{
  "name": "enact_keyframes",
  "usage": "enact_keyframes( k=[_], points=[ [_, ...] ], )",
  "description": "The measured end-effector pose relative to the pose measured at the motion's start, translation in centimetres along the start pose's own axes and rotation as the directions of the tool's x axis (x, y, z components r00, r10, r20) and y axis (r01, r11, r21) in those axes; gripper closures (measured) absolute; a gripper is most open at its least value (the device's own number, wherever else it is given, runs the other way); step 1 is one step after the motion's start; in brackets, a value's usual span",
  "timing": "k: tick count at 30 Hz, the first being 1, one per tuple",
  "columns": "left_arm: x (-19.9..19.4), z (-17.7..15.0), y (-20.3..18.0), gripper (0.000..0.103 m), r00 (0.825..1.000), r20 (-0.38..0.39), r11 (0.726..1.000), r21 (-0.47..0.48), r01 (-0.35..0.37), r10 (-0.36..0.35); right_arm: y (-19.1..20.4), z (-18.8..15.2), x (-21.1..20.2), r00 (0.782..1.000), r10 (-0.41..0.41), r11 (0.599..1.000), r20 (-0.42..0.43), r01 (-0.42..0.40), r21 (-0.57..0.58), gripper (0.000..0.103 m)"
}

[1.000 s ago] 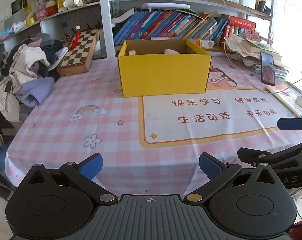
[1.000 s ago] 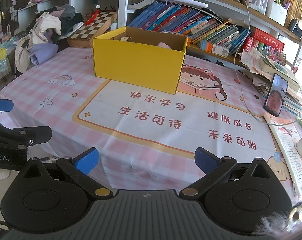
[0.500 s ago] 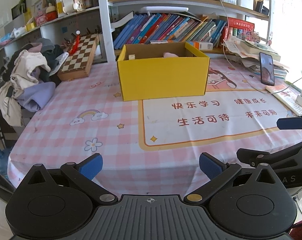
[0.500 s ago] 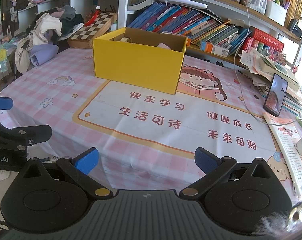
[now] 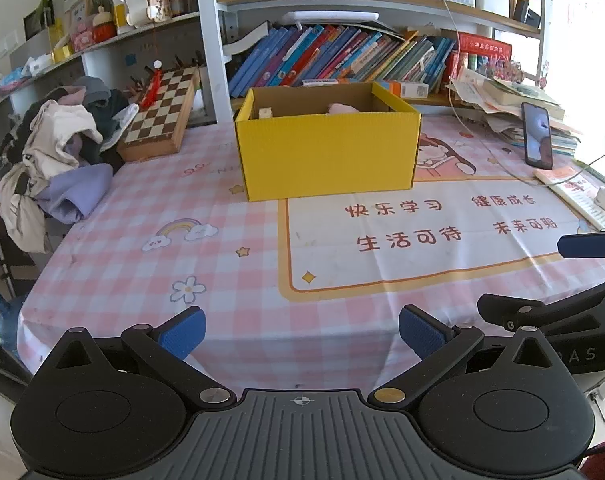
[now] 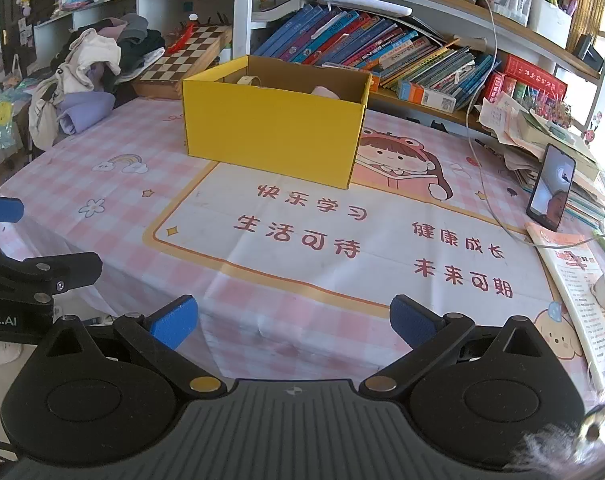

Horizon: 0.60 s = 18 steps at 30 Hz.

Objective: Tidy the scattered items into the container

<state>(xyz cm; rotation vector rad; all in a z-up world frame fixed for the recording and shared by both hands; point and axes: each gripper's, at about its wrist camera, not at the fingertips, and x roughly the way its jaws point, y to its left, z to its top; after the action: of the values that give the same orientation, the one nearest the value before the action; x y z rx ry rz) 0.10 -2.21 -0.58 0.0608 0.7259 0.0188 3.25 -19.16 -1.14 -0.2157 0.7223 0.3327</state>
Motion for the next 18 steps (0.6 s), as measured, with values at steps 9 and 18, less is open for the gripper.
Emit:
enact_keyframes(
  k=[9, 18],
  points=[
    [0.15, -0.11, 0.11, 0.000, 1.000, -0.008, 1.000, -0.003, 0.023, -0.023, 0.06, -0.02, 0.09, 1.000, -0.002, 1.000, -0.004, 0.002, 0.003, 0.000],
    [-0.05, -0.40, 0.10, 0.000, 1.000, 0.015, 1.000, 0.008, 0.017, -0.017, 0.07, -0.06, 0.33, 1.000, 0.003, 1.000, -0.010, -0.003, -0.001, 0.000]
  ],
)
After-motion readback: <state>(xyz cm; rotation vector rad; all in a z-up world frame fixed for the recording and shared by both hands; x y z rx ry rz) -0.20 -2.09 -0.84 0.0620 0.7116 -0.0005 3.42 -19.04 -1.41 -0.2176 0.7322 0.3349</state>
